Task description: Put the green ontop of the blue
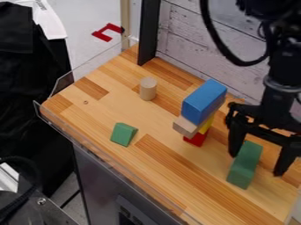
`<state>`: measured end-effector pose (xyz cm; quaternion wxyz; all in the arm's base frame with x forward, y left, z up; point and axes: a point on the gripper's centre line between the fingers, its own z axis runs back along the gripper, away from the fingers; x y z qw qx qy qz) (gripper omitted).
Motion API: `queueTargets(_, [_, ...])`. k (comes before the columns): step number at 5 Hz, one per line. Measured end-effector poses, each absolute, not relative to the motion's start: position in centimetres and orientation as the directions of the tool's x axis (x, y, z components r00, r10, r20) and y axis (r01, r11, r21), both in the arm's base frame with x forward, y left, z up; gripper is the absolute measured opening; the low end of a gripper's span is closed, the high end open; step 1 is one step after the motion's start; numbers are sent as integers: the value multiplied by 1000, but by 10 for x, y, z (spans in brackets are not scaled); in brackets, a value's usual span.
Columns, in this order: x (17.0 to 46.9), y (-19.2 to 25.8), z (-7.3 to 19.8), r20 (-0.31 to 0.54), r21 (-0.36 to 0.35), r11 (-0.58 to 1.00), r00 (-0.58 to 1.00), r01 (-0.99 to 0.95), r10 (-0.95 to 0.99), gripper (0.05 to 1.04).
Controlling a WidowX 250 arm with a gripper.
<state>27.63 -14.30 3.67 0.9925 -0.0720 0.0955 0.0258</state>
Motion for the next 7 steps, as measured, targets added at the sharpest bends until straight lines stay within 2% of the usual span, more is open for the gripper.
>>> queueTargets(5, [279,-140,18,-224,-157,984,974,-79,42,1000])
queueTargets(6, [280,-137,12,-234,-157,984,971,-90,52,974])
queueTargets(7, [285,-138,11,-209,-173,980,976,-97,60,700])
